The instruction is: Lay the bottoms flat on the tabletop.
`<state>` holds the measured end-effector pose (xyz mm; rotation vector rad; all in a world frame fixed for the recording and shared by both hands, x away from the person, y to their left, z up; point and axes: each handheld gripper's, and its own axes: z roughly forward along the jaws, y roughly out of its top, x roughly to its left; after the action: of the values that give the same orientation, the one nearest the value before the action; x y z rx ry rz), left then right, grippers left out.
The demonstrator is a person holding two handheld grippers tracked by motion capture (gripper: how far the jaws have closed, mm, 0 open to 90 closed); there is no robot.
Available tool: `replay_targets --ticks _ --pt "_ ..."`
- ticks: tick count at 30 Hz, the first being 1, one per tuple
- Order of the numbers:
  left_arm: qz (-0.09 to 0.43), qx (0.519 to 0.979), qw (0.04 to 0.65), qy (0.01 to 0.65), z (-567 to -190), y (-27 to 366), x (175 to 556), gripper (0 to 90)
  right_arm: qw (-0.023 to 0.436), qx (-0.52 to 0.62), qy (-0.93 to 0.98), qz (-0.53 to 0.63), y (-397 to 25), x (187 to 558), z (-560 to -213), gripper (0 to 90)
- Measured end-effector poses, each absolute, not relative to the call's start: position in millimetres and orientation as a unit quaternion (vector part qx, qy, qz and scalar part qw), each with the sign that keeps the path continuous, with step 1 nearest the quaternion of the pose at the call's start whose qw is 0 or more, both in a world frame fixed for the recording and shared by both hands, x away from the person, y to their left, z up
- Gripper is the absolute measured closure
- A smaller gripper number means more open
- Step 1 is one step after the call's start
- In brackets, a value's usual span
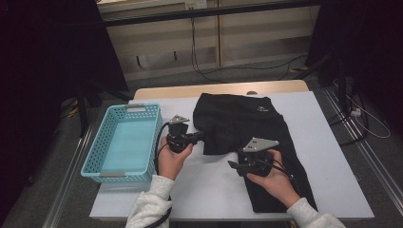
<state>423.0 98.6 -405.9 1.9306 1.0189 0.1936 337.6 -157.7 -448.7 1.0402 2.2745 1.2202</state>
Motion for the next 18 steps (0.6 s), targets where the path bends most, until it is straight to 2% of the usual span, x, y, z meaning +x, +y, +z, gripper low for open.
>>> replay_targets --ticks 9,15,16,18 --pt "0.074 0.784 0.450 0.421 -410 99 427 88.7 0.163 0.353 0.814 0.431 -131 361 -453 39.1" --pt "0.068 0.780 0.450 0.429 -412 99 428 88.9 0.174 0.338 0.827 0.414 -114 375 -458 38.0" --pt "0.068 0.780 0.450 0.430 -413 100 429 88.9 0.173 0.336 0.830 0.411 -111 377 -459 39.2" --pt "0.066 0.779 0.450 0.433 -413 101 430 88.9 0.182 0.326 0.839 0.396 -104 379 -462 48.4"
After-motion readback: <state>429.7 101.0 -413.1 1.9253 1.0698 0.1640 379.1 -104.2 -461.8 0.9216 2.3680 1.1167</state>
